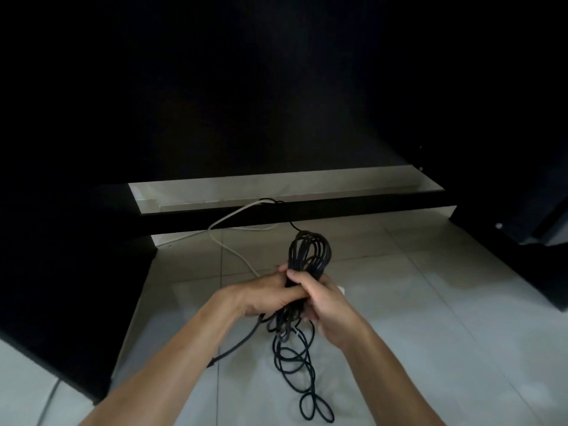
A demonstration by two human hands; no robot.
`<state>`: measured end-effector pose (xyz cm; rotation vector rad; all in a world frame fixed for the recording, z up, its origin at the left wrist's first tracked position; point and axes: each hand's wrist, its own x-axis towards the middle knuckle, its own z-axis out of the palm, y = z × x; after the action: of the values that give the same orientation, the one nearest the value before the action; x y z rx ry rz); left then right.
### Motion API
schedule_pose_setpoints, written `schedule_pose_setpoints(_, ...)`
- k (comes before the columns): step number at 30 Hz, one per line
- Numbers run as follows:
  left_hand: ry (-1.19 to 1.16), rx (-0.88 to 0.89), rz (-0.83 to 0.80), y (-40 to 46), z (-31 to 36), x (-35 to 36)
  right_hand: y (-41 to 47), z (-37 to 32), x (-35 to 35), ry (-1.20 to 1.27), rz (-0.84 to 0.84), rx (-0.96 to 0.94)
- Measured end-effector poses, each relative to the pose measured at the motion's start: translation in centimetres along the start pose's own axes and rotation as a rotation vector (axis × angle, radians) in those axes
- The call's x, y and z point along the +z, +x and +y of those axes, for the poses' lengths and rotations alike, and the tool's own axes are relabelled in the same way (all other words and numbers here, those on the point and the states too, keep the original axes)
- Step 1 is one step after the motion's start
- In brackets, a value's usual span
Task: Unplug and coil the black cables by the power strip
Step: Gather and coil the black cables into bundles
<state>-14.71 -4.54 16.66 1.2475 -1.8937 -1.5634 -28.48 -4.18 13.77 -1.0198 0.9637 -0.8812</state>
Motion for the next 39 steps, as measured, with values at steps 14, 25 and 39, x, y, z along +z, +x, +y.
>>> schedule_pose_setpoints(14,-0.058,-0.066,-0.026,0.0,-2.2,-0.9,2.3,-1.3,-2.7,-0.011,0.141,-0.122)
schedule_pose_setpoints(25,0.039,-0.091,-0.114,-0.7,-2.5,-0.9,2.7,-2.5,-3.3,-0.379,0.123,-0.249)
schedule_pose_setpoints(39,0.043,-0.072,-0.151,0.4,-1.6,-0.7,3.3,-3.6,-2.4,0.51,0.022,-0.05)
